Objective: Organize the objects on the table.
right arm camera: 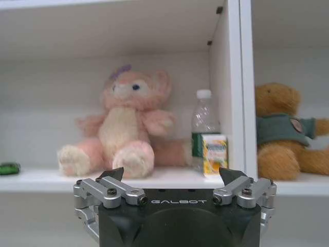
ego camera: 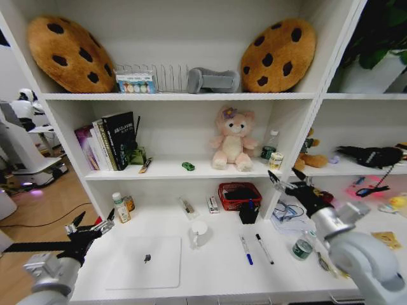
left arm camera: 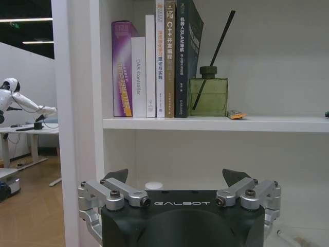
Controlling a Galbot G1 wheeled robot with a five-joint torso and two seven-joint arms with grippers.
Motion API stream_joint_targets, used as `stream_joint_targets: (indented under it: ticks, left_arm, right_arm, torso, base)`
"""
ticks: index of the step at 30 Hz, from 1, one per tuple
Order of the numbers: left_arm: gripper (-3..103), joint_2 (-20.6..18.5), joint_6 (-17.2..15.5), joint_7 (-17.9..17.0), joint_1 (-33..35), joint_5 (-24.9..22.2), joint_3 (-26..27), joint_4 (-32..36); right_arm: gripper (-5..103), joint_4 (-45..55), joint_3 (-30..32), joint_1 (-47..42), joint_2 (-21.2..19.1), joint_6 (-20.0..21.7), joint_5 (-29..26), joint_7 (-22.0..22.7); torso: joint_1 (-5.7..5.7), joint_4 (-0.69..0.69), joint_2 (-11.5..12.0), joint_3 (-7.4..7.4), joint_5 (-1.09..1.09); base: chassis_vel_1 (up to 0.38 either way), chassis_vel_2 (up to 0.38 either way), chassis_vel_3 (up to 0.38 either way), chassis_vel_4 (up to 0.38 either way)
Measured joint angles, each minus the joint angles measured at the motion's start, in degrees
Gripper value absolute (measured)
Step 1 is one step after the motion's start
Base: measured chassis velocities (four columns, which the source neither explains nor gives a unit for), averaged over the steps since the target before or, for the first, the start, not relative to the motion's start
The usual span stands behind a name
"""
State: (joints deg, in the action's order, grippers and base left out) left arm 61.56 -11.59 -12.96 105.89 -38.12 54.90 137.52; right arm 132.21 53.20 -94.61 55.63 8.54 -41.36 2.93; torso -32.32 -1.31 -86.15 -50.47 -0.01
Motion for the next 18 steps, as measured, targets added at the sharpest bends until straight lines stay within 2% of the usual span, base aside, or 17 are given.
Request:
stream_joint_targets:
  ticks: [1, 2, 3, 5, 6, 8, 9, 10, 12, 14, 17, 18]
  left_arm:
    - [100, 0.0, 0.0, 0.0, 0.0, 0.0, 0.0, 0.0]
    - [100, 0.0, 0.0, 0.0, 0.0, 0.0, 0.0, 0.0]
    - [100, 0.0, 0.0, 0.0, 0.0, 0.0, 0.0, 0.0]
    - [100, 0.0, 0.0, 0.0, 0.0, 0.0, 0.0, 0.0]
    - [100, 0.0, 0.0, 0.0, 0.0, 0.0, 0.0, 0.0]
    - [100, 0.0, 0.0, 0.0, 0.0, 0.0, 0.0, 0.0]
    - [100, 0.0, 0.0, 0.0, 0.0, 0.0, 0.0, 0.0]
    - [100, 0.0, 0.0, 0.0, 0.0, 0.0, 0.0, 0.0]
    - [100, 0.0, 0.0, 0.0, 0.0, 0.0, 0.0, 0.0]
    - [100, 0.0, 0.0, 0.0, 0.0, 0.0, 0.0, 0.0]
    - [100, 0.0, 0.0, 0.0, 0.0, 0.0, 0.0, 0.0]
    - [100, 0.0, 0.0, 0.0, 0.0, 0.0, 0.0, 0.0]
  right_arm:
    - [100, 0.0, 0.0, 0.0, 0.0, 0.0, 0.0, 0.0]
    - [100, -0.1, -0.8, -2.3, 2.3, -1.8, 3.8, -0.1]
    - [100, -0.1, -0.8, -2.3, 2.3, -1.8, 3.8, -0.1]
    - [100, -0.4, -4.6, -6.4, 7.8, -3.5, 9.8, 0.0]
    - [100, -0.4, -4.6, -6.4, 7.8, -3.5, 9.8, 0.0]
    - [100, -1.4, -9.3, -7.6, 10.0, -3.5, 12.6, 0.9]
    - [100, -1.4, -9.3, -7.6, 10.0, -3.5, 12.6, 0.9]
    - [100, -3.0, -13.5, -7.2, 10.2, -3.4, 14.2, 1.5]
    - [100, -5.5, -18.0, -4.9, 9.1, -2.0, 14.5, 3.2]
    - [100, -5.8, -18.4, -4.5, 8.9, -1.6, 14.4, 3.5]
    - [100, -8.6, -21.7, -0.4, 6.1, 3.5, 10.9, 7.5]
    - [100, -8.6, -21.7, -0.4, 6.1, 3.5, 10.9, 7.5]
  torso:
    - [0.0, 0.0, 0.0, 0.0, 0.0]
    - [0.0, 0.0, 0.0, 0.0, -0.01]
    - [0.0, 0.0, 0.0, 0.0, -0.01]
    - [0.0, 0.0, 0.0, 0.0, 0.0]
    - [0.0, 0.0, 0.0, 0.0, 0.0]
    - [0.0, 0.0, 0.0, 0.0, -0.01]
    - [0.0, 0.0, 0.0, 0.0, -0.01]
    - [0.0, 0.02, 0.0, 0.0, -0.01]
    - [0.0, 0.03, 0.0, -0.01, 0.0]
    - [-0.01, 0.03, 0.0, -0.01, 0.0]
    - [-0.02, 0.02, 0.0, -0.01, 0.01]
    - [-0.02, 0.02, 0.0, -0.01, 0.01]
  base:
    - [0.0, 0.0, 0.0, 0.0]
    - [0.0, 0.0, 0.0, 0.0]
    - [0.0, 0.0, 0.0, 0.0]
    - [0.0, 0.0, 0.0, 0.0]
    - [0.0, 0.0, 0.0, 0.0]
    - [0.0, 0.0, 0.0, 0.0]
    - [0.0, 0.0, 0.0, 0.0]
    - [0.0, 0.0, 0.0, 0.0]
    - [0.0, 0.0, 0.0, 0.0]
    - [0.0, 0.0, 0.0, 0.0]
    - [0.0, 0.0, 0.0, 0.0]
    - [0.0, 0.0, 0.0, 0.0]
